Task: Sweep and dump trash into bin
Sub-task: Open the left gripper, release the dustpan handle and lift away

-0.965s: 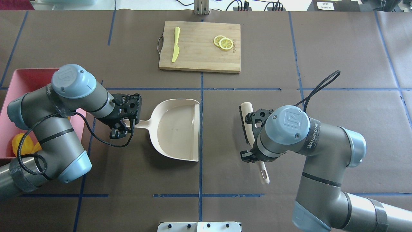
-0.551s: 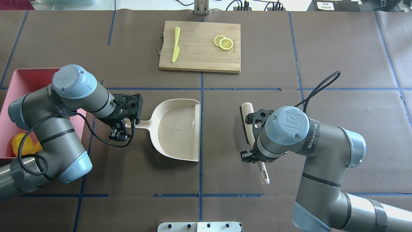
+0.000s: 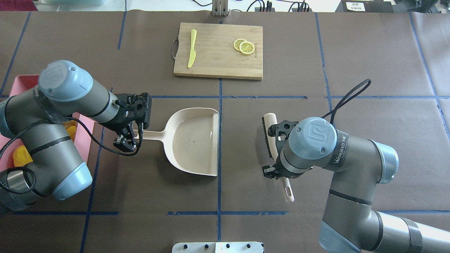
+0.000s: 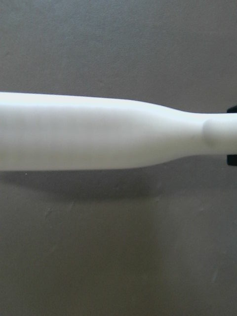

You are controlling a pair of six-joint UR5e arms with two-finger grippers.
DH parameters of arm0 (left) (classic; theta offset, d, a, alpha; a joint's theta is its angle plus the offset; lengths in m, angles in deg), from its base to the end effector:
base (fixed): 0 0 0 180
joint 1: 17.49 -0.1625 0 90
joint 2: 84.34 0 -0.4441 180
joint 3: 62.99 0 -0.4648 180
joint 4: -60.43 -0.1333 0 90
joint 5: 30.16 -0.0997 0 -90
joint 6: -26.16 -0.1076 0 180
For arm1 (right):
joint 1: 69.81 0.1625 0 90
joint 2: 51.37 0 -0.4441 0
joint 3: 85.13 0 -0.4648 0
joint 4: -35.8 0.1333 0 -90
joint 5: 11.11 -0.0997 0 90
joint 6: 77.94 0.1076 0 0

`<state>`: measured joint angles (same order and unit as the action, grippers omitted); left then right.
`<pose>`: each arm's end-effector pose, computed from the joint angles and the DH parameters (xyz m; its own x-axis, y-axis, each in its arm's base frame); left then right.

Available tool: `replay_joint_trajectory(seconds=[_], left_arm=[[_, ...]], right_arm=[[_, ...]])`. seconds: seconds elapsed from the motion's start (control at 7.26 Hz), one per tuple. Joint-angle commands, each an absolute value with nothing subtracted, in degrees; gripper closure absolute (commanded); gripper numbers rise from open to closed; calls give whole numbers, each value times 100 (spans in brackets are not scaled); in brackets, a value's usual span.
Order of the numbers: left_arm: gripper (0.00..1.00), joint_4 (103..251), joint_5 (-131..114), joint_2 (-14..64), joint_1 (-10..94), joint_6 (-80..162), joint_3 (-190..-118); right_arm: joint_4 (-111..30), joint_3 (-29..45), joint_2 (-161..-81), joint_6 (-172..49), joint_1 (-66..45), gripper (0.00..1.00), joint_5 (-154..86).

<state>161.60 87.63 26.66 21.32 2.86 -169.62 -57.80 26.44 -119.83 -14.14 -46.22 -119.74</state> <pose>0.4657 -0.4813 0.2810 0.0552 0.9984 0.0156 -0.5826 0.0195 0.8125 -0.5507 -0.3484 0.2732 0.7196 -0.1423 0.6797 0.1390 0.9885 0.0597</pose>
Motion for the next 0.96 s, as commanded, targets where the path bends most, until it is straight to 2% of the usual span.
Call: replay_joint_trajectory(seconds=[0.0, 0.41, 0.83], left_arm=[[0, 15556, 8761, 2658, 2537, 556, -17268], [0, 14940, 8805, 2360, 3687, 770, -17093], [0, 14920, 9408, 1546, 5258, 779, -16541]], right_arm=[[-5780, 2640, -11983, -1413, -4626, 100, -11974], [-5780, 2640, -11992, -1413, -4617, 100, -11974], [-5780, 2632, -11992, -1422, -4617, 100, -11974]])
